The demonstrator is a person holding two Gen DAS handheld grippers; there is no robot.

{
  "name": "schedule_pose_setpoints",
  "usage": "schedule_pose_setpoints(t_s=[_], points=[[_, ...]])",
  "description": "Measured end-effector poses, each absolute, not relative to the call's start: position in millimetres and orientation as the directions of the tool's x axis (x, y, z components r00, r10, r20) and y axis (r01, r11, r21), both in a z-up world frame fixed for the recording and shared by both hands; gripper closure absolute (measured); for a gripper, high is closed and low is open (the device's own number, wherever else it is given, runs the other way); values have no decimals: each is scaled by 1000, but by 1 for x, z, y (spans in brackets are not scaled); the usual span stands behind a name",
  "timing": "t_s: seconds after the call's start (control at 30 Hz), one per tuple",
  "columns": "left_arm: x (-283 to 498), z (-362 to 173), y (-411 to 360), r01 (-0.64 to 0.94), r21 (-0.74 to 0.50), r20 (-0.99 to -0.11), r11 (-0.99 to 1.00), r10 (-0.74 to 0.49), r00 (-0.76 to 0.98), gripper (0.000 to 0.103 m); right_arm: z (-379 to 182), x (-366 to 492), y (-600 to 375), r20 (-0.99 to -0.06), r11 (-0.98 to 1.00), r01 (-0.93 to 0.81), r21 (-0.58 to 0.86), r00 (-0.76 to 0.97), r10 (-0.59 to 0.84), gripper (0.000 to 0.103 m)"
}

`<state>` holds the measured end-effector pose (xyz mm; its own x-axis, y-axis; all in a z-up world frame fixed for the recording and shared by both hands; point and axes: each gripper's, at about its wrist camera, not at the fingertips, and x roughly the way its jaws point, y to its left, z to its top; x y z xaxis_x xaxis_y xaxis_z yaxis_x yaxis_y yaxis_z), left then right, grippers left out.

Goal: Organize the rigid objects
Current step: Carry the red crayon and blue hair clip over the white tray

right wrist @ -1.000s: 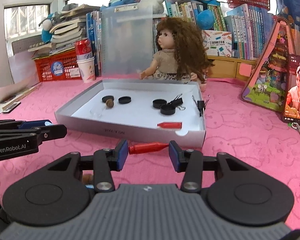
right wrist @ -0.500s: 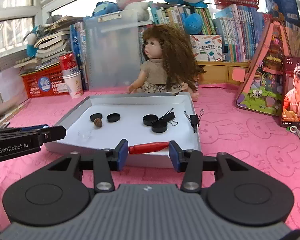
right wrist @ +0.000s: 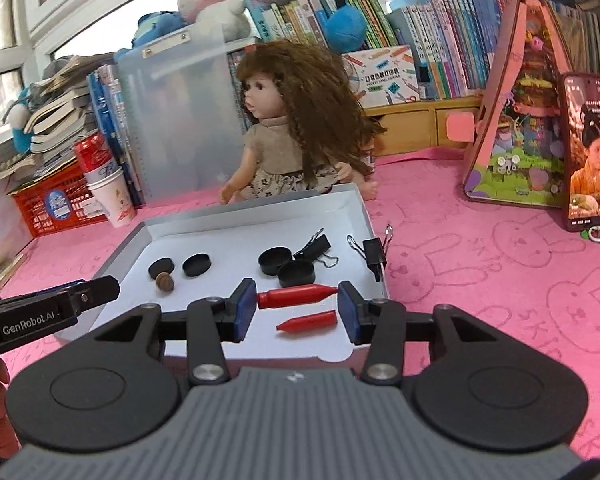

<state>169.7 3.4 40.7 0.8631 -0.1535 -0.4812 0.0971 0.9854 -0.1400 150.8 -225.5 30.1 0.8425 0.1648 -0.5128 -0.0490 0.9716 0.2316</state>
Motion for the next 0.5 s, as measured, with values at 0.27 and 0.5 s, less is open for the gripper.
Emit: schedule_pose_setpoints(t_s=[0.27,0.5], points=[[194,31,2,66,-112,-498,992,-114,859,67,22,168,-223,-531,974,-30,224,835,148,53],[195,27,1,74,-105,-504,992,-117,856,67,17,175,-220,-540,974,-31,223,829,150,53]])
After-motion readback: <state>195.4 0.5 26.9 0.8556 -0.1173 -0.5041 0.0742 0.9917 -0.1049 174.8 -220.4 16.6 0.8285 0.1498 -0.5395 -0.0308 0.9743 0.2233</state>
